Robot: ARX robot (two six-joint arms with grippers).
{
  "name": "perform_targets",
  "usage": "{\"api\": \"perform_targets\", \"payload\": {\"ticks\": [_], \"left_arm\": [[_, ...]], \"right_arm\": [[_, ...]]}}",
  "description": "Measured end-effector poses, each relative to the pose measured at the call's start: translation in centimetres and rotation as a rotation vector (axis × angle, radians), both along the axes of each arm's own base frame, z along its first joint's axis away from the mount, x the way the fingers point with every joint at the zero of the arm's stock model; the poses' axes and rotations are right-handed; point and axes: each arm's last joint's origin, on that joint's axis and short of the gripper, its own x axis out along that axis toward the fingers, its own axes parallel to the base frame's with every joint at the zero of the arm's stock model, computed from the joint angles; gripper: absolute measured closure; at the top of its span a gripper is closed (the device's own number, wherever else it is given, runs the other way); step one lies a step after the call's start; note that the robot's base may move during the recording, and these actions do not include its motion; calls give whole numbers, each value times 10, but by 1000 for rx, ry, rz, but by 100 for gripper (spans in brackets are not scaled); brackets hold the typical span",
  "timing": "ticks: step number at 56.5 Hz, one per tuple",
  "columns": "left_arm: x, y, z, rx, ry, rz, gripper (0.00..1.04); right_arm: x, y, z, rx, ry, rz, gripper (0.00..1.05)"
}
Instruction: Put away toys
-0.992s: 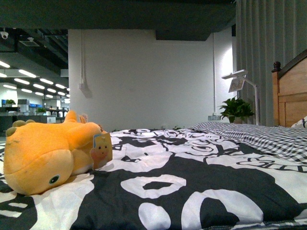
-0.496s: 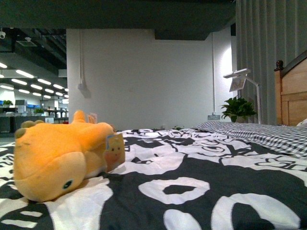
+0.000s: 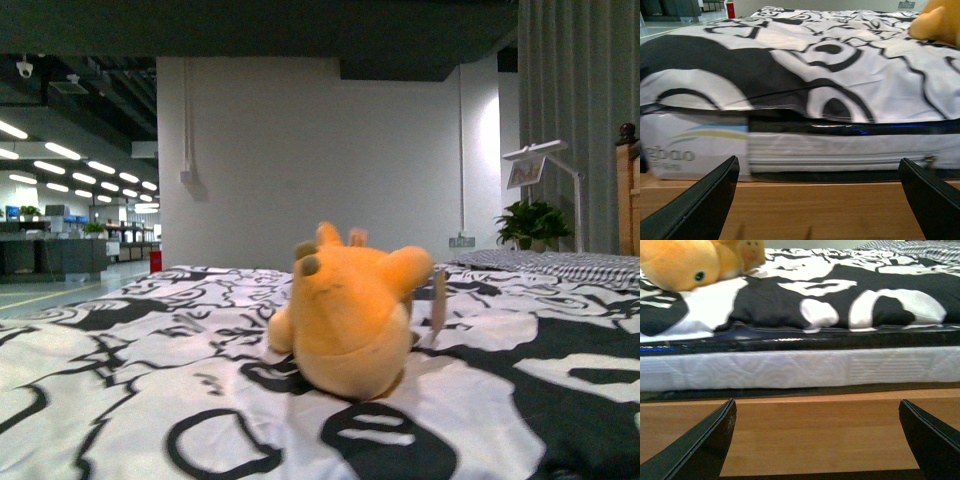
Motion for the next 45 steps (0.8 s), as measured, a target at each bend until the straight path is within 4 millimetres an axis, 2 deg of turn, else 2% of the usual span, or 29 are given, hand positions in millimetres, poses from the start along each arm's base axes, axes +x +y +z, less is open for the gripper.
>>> {"api": "perform_targets", "payload": {"ticks": [20,29,33,45], "left_arm": [[0,0,0,0,-2,4,6],[0,0,0,0,-3,2,6],[0,0,0,0,-3,2,6],[0,0,0,0,-3,2,6]], "right_arm": [[0,0,0,1,0,0,7],[4,1,-8,71,151,-270,7],[8,1,-2,92,127,-301,7],[30,14,30,124,18,-226,7]]}}
